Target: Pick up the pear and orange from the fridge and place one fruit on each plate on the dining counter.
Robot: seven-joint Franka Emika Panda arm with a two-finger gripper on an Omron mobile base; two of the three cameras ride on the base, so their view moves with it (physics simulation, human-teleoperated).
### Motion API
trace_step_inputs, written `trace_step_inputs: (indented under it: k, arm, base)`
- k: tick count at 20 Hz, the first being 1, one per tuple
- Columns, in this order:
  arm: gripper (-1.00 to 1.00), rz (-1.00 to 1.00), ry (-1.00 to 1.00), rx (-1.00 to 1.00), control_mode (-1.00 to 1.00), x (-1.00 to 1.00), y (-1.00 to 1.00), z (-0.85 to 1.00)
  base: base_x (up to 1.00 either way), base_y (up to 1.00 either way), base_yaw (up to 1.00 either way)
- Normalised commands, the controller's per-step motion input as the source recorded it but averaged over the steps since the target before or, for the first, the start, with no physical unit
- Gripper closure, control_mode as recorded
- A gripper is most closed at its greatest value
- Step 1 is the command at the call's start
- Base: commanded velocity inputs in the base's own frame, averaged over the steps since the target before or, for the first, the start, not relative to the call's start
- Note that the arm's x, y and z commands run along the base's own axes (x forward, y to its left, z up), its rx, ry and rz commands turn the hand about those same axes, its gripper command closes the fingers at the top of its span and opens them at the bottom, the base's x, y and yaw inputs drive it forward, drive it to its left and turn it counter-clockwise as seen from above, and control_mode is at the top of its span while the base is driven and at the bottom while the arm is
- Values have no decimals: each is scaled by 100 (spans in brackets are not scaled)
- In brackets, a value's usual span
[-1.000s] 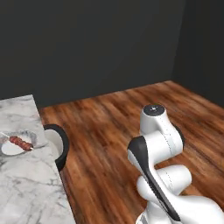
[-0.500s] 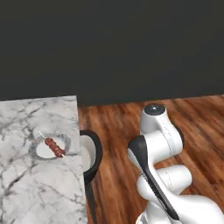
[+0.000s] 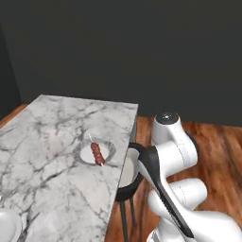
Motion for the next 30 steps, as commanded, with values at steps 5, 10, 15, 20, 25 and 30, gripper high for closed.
trace_step_inputs:
  k: [5, 10, 15, 20, 25, 30]
  arm:
    - [100, 0, 0, 0, 100, 0, 0, 0]
    - [100, 0, 0, 0, 100, 0, 0, 0]
    - [100, 0, 0, 0, 100, 0, 0, 0]
    - [100, 0, 0, 0, 100, 0, 0, 0]
    - [100, 0, 0, 0, 100, 0, 0, 0]
    - [100, 0, 0, 0, 100, 0, 0, 0]
  base:
    - [67, -1, 49]
    - [58, 0, 40]
    - [40, 7, 36]
    - [28, 0, 15]
    - [0, 0, 0]
    - [0, 0, 0]
